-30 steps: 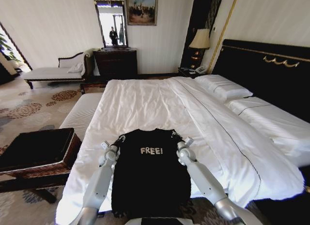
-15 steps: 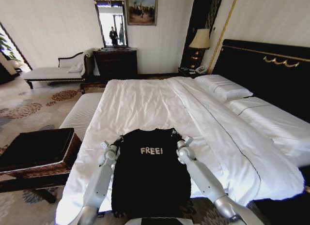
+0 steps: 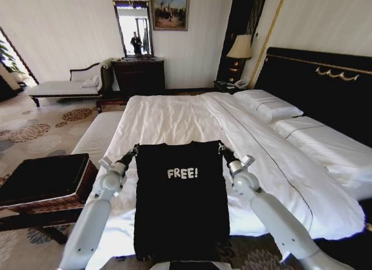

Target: Fold the clothes on the bed and place them into the basket.

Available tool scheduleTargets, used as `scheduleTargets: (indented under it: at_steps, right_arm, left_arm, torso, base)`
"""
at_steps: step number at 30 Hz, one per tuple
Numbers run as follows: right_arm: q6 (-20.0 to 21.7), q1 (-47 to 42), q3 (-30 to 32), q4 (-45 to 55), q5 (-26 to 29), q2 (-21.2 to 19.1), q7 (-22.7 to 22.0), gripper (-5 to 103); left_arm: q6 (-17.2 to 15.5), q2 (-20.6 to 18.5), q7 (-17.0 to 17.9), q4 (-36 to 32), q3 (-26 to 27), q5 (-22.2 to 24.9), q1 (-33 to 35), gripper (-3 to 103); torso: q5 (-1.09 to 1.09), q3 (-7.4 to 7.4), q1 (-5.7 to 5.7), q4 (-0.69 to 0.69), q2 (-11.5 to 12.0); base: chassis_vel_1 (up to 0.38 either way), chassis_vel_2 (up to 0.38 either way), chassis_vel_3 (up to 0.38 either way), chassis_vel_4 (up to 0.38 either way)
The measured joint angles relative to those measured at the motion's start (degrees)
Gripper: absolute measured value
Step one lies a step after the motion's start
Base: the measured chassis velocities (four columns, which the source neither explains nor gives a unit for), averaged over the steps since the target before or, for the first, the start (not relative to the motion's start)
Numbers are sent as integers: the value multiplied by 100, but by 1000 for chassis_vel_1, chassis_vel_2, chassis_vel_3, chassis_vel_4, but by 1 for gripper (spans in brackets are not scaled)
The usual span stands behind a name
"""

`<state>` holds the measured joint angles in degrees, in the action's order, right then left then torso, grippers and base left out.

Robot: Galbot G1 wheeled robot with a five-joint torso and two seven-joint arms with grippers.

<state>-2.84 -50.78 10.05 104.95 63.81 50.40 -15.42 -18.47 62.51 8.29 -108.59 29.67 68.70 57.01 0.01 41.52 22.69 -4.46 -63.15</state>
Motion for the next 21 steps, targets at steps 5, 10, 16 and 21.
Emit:
scheduleTargets:
  at_steps: [5,10,16,21]
  right_arm:
    - [26,191,2,499,221,-257,-50,1]
    - [27,655,-176,725,280,-459,35,1]
    - [20,1392,-497,447,551,-431,39,1]
    - [-42,1673,-741,-3,501,-238,68,1]
  left_arm:
    - [-109,-363,315,-626,136,467,-76,2]
    - [-200,-626,479,-908,211,811,-348,2]
    - [-230,-814,507,-665,104,901,-860,2]
    - [-232,-813,495,-257,-24,903,-1195,2]
  torso:
    - [1,0,0,-1,0]
    - [-1,0,0,0,0]
    - [-2,1,1,0,0]
    - [-1,2,1,0,0]
  base:
    - [0,0,0,0]
    - [0,0,0,0]
    - [0,0,0,0]
    - [0,0,0,0]
